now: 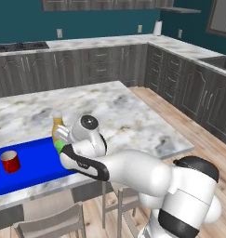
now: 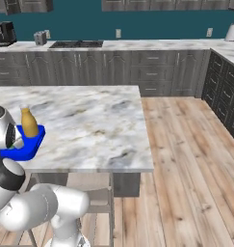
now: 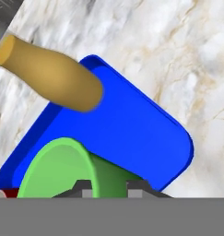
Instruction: There is a tray on the dining counter. Grab the cup, mug, and pitcher and place them on the tray. The pitcher may be placed next to the tray if it cannot fit the tray.
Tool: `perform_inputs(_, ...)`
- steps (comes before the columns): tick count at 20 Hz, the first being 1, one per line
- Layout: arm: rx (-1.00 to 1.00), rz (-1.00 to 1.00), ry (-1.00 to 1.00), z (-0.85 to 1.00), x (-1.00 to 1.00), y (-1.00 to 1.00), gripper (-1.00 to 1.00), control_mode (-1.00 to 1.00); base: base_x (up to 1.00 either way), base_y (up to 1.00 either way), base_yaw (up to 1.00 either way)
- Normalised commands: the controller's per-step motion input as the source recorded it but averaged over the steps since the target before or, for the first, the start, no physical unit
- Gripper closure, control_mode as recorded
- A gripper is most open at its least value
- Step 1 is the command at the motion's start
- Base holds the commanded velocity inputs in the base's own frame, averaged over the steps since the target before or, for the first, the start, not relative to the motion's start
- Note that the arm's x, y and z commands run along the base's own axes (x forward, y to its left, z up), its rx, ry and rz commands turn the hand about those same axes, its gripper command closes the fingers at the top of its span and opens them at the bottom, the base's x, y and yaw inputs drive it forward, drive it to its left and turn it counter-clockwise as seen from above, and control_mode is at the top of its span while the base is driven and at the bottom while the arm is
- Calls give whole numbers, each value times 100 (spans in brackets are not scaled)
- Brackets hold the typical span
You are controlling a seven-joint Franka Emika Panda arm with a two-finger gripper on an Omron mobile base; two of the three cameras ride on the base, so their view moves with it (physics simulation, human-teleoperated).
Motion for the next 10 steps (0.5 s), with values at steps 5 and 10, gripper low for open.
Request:
perform_inputs(5, -2, 0, 0, -21, 0, 0, 100, -100, 0, 0, 0)
perform_inputs(10, 0, 0, 0, -1, 0, 0, 100, -100, 0, 0, 0)
